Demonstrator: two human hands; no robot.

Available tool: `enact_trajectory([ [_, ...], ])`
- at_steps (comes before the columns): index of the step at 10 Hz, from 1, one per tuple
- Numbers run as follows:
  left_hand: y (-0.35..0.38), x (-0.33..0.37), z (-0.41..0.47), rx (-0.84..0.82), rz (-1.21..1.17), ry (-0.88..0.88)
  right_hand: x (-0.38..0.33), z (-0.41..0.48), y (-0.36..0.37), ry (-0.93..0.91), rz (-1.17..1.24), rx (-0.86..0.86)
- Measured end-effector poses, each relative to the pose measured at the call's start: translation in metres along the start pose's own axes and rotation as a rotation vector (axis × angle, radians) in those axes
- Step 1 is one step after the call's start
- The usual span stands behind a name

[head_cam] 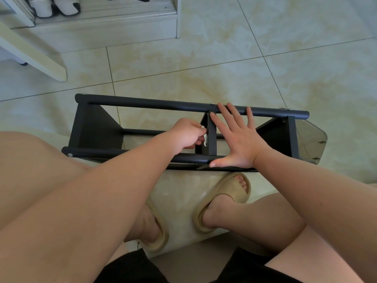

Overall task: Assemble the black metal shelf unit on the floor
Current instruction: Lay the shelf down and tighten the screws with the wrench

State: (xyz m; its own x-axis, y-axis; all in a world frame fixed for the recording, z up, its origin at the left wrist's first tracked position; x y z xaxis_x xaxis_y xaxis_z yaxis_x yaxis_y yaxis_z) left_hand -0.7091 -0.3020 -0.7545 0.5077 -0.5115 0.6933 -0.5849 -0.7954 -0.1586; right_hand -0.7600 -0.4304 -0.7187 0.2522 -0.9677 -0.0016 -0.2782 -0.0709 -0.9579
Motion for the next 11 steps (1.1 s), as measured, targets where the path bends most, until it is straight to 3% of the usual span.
enact_trajectory([
  [3, -0.002, -0.002, 0.0, 0.021, -0.105, -0.043, 0.0, 0.0, 0.0, 0.0, 0.01, 0.007],
  [7, 0.0, -0.012, -0.006, -0.044, -0.072, -0.195, 0.0, 0.0, 0.0, 0.001, -0.001, 0.006],
  [11, 0.006, -0.017, -0.009, -0.104, -0.09, -0.237, 0.0, 0.0, 0.0, 0.011, -0.003, -0.012],
])
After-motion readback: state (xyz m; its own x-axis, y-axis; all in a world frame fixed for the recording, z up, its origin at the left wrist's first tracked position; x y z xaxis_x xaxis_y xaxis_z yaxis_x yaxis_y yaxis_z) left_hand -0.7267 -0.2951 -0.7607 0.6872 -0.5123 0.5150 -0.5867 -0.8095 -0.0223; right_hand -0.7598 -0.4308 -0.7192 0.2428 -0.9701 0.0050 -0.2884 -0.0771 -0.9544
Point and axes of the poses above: each hand's wrist, its own z-axis towards the middle knuckle, its own y-axis out of the palm, x = y × z, the point moved 9 cm from there along z, towards the middle knuckle
